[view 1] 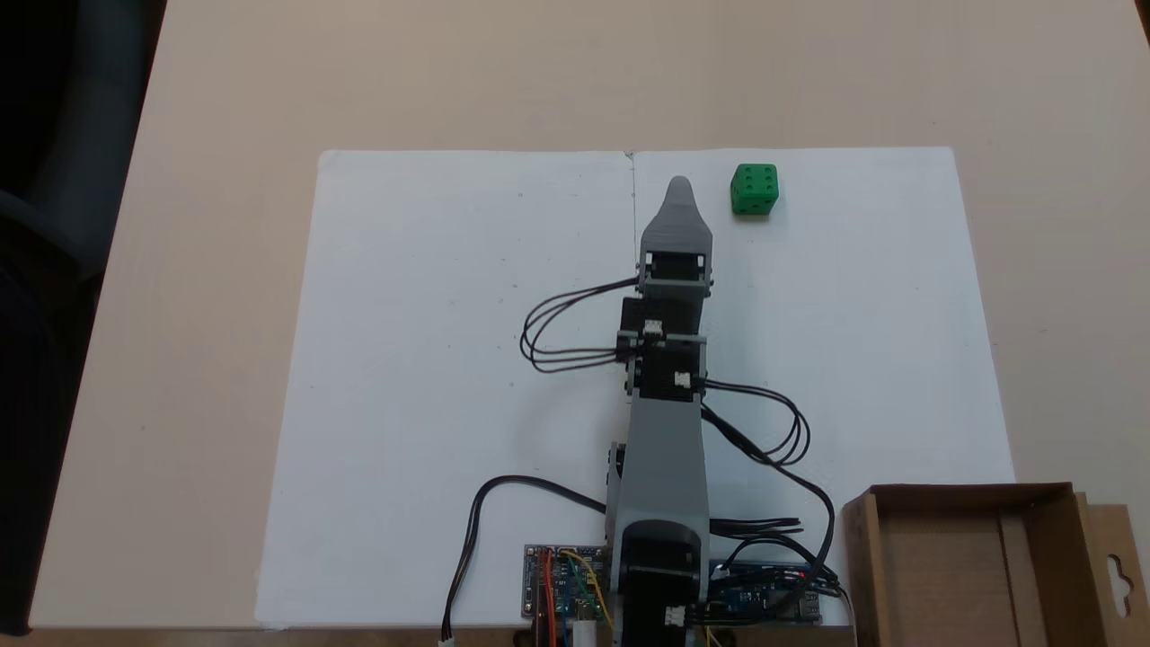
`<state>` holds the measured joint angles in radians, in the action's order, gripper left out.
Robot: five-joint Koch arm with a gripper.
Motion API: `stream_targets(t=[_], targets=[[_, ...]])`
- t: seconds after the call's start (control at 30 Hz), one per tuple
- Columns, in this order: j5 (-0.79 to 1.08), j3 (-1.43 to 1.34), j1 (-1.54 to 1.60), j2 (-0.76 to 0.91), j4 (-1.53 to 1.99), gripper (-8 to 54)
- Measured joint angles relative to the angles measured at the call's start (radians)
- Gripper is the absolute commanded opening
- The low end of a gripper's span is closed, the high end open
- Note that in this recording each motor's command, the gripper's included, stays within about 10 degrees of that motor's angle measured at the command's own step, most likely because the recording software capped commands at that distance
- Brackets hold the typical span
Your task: Grasp a green dice and put it in the bin.
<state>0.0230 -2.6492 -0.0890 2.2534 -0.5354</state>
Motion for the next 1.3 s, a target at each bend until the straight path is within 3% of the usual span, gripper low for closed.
stream_targets(t=[0.27, 0.8, 1.03, 1.3], targets=[[-0.002, 0.370, -0.028, -0.046, 0.546, 39.8], [-0.002, 1.331, -0.293, -0.749, 1.370, 39.8], [0.020, 1.643, -0.367, -0.971, 1.509, 39.8], [0.176, 1.718, -0.382, -1.092, 1.543, 40.0]])
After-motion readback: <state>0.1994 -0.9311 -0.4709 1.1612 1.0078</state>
